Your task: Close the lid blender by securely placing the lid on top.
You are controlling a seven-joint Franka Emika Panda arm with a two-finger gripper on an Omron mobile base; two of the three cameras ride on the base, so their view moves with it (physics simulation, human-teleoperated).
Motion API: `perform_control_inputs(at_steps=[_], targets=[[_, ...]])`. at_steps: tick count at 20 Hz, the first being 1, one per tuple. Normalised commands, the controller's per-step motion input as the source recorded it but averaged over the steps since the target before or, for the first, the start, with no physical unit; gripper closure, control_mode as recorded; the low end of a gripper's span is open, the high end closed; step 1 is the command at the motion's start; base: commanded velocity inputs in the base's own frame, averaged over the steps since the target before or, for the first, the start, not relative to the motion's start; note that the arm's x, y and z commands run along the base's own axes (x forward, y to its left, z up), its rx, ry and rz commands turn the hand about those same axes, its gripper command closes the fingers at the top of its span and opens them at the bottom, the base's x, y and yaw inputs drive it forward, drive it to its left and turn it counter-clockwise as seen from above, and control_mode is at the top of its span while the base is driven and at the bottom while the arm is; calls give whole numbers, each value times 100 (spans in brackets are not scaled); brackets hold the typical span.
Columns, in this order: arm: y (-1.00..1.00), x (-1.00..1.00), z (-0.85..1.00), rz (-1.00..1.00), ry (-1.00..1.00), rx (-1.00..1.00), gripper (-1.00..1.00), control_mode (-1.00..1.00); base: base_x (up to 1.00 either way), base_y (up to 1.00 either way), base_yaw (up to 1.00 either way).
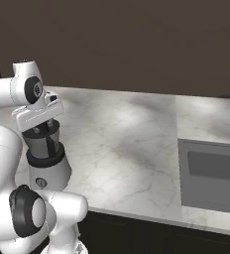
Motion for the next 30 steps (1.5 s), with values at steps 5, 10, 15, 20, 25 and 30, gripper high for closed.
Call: perform_control_inputs(at_steps=[5, 10, 15, 20, 25, 30], targets=[[1, 0, -8, 3, -1, 0, -100, -100, 0, 0, 0], [0, -1, -1, 1, -5, 0, -100, -100, 0, 0, 0], [0, 0, 0, 1, -8, 0, -100, -100, 0, 0, 0], [0, -12, 5, 2, -15, 0, -100, -100, 0, 0, 0], [0, -36, 28, 1, -11, 0, -100, -100, 0, 0, 0], [0, -50, 41, 0, -13, 1, -100, -100, 0, 0, 0]])
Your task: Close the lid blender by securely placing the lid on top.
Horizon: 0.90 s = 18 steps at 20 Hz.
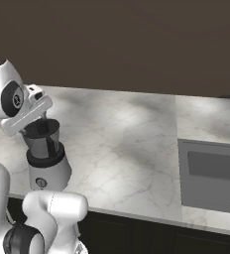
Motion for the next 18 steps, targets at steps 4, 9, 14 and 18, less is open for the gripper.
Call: perform_control_inputs(at_steps=[4, 9, 14, 18], targets=[[0, -44, 37, 0, -13, 1, -100, -100, 0, 0, 0], [-13, -43, 16, 0, -14, 2, -100, -100, 0, 0, 0], [-50, -21, 0, 0, -9, 3, -100, -100, 0, 0, 0], [-60, -4, 0, 0, -3, 5, -100, -100, 0, 0, 0]])
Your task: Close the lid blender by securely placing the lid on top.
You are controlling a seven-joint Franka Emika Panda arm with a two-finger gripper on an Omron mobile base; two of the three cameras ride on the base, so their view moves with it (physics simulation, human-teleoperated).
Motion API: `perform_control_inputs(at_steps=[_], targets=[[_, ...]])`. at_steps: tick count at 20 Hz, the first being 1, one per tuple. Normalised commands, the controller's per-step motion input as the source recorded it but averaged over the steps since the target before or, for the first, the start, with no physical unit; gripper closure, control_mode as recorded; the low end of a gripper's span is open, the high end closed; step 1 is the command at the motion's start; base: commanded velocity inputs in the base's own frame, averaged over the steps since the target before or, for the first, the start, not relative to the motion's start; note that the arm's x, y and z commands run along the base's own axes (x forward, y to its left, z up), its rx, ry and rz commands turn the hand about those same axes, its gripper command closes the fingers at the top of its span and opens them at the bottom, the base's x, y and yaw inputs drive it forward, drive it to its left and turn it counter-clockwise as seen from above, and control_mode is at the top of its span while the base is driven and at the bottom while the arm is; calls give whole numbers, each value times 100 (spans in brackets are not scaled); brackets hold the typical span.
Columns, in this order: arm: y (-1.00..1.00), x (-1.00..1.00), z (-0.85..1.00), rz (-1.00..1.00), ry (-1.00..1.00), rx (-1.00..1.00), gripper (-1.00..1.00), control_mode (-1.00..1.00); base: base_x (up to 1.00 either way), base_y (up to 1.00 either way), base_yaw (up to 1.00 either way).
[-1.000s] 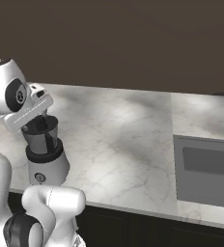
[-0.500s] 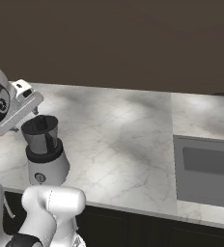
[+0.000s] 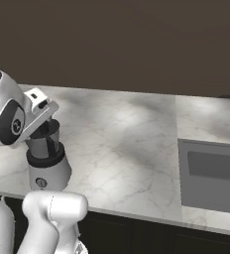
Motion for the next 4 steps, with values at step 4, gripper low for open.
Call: perform_control_inputs(at_steps=[4], targets=[[-68, 0, 0, 0, -2, 6, -100, -100, 0, 0, 0]])
